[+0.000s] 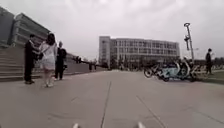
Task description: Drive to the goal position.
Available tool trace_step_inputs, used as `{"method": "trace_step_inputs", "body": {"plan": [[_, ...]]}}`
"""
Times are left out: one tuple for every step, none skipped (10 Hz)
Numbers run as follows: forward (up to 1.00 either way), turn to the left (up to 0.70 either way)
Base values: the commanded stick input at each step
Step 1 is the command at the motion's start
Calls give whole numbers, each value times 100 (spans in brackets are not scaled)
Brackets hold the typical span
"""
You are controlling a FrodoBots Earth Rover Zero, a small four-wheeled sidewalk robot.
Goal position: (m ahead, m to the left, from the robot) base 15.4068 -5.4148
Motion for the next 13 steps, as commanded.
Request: {"method": "trace_step_inputs", "body": {"plan": [[85, 0], [85, 0], [85, 0], [85, 0], [85, 0], [85, 0], [85, 0], [85, 0], [85, 0], [85, 0], [85, 0], [85, 0], [85, 0]]}}
